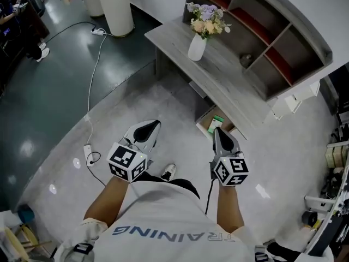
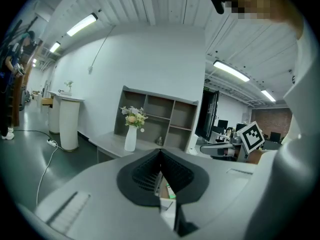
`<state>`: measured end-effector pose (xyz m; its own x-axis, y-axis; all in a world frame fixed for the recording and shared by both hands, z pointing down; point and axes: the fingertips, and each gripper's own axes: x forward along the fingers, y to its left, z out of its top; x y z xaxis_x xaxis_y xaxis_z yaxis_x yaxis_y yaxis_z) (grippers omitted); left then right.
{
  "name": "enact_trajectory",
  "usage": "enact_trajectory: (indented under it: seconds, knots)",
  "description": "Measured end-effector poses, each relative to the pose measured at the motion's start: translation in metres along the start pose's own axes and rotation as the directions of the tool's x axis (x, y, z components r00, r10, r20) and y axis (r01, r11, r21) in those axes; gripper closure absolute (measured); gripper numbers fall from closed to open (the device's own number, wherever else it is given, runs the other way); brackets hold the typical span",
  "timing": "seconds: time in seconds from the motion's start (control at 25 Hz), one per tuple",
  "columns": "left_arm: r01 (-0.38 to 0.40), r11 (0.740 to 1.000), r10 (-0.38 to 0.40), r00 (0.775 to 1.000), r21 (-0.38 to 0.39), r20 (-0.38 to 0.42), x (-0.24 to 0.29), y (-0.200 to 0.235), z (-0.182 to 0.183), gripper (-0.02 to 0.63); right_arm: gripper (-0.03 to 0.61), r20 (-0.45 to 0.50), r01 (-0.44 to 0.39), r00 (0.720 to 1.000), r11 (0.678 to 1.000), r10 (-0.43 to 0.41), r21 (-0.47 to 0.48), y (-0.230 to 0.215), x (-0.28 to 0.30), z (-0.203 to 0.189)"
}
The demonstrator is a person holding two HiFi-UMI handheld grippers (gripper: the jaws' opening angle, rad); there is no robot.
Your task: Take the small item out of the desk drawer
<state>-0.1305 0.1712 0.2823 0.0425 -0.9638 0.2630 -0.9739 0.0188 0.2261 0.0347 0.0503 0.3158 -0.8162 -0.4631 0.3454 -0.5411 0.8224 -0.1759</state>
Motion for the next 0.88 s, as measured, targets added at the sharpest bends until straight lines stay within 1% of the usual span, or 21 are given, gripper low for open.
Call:
enact_trajectory:
  seconds: [0.16, 0.28, 0.36, 0.48, 0.56, 0.64, 0.76, 0.88]
  knots:
    - [0.043, 0.999, -0.043, 0.999, 0.017, -0.030, 0.036, -0.007, 0.001, 0.615, 0.563, 0.017, 0.041, 0.999, 0.999, -0.041, 0.035, -0.031, 0.006, 0.002]
    - [0.089, 0.995, -0.087, 0.995, 0.034, -0.041, 0.063, -0.014, 0.010, 0.614, 0.563, 0.018, 0.086, 0.996, 0.995, -0.087, 0.058, -0.054, 0.004, 0.001]
    - [0.137, 0.989, -0.134, 0.990, 0.053, -0.049, 0.082, -0.020, 0.016, 0.615, 0.563, 0.027, 0.134, 0.990, 0.988, -0.137, 0.080, -0.071, 0.000, 0.002]
    - [0.221, 0.972, -0.216, 0.974, 0.076, -0.068, 0.116, -0.026, 0.022, 0.615, 0.563, 0.042, 0.218, 0.974, 0.970, -0.223, 0.104, -0.095, -0.005, 0.006]
    - [0.278, 0.957, -0.272, 0.959, 0.082, -0.075, 0.138, -0.028, 0.026, 0.614, 0.563, 0.045, 0.276, 0.958, 0.953, -0.283, 0.124, -0.108, -0.007, 0.006]
    - [0.344, 0.934, -0.338, 0.938, 0.092, -0.077, 0.159, -0.030, 0.033, 0.615, 0.563, 0.051, 0.342, 0.934, 0.928, -0.352, 0.146, -0.118, -0.008, 0.009]
    - [0.443, 0.889, -0.435, 0.896, 0.117, -0.089, 0.189, -0.028, 0.049, 0.615, 0.563, 0.067, 0.432, 0.892, 0.885, -0.448, 0.172, -0.125, -0.007, 0.020]
    - [0.517, 0.846, -0.505, 0.856, 0.133, -0.113, 0.214, -0.020, 0.058, 0.615, 0.563, 0.068, 0.510, 0.845, 0.839, -0.530, 0.190, -0.128, -0.005, 0.029]
